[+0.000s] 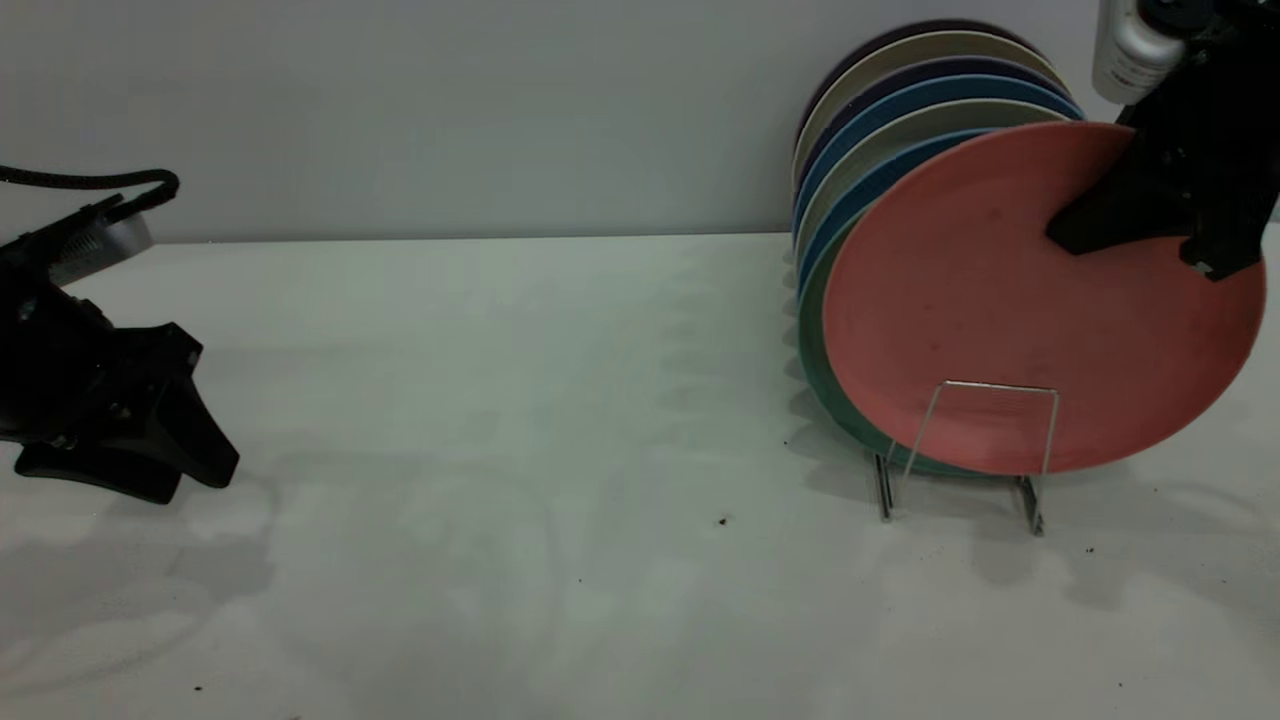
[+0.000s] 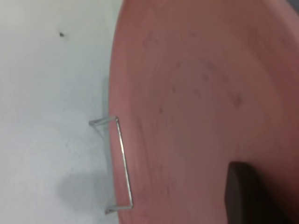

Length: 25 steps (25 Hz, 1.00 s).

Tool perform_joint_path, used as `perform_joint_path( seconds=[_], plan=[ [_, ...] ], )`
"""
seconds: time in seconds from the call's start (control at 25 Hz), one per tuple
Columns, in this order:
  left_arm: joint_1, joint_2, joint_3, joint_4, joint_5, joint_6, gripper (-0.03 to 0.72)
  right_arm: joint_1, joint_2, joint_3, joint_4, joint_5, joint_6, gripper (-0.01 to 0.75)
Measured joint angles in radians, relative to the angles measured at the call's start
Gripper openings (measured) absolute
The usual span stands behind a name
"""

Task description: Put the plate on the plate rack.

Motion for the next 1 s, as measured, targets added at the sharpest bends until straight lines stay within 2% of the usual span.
perform_joint_path(
  seconds=[0.12,0.36,0.52,0.64,0.72,0.84,1.0],
  plan=[
    [0.000,0.000,0.000,0.000,0.000,0.000,0.445,0.000,0.000,-0.001,0.002,0.002,0.000,0.163],
    [0.000,0.000,0.000,0.000,0.000,0.000,0.445,0.000,0.000,-0.001,0.011,0.009,0.000,0.313],
    [0.000,0.000,0.000,0.000,0.000,-0.003,0.445,0.000,-0.007,-0.001,0.012,0.027,0.008,0.346],
    [0.000,0.000,0.000,0.003,0.000,-0.027,0.445,0.000,-0.048,-0.001,0.009,0.048,0.104,0.348],
    [0.000,0.000,-0.002,0.037,0.001,-0.050,0.445,0.000,-0.085,-0.001,0.007,0.067,0.256,0.350],
    [0.000,0.000,-0.024,0.173,0.032,-0.174,0.445,0.000,-0.136,-0.003,0.003,0.106,0.626,0.350],
    [0.000,-0.001,-0.101,0.486,0.158,-0.448,0.445,0.000,-0.152,-0.004,-0.106,0.228,1.126,0.350]
  ],
)
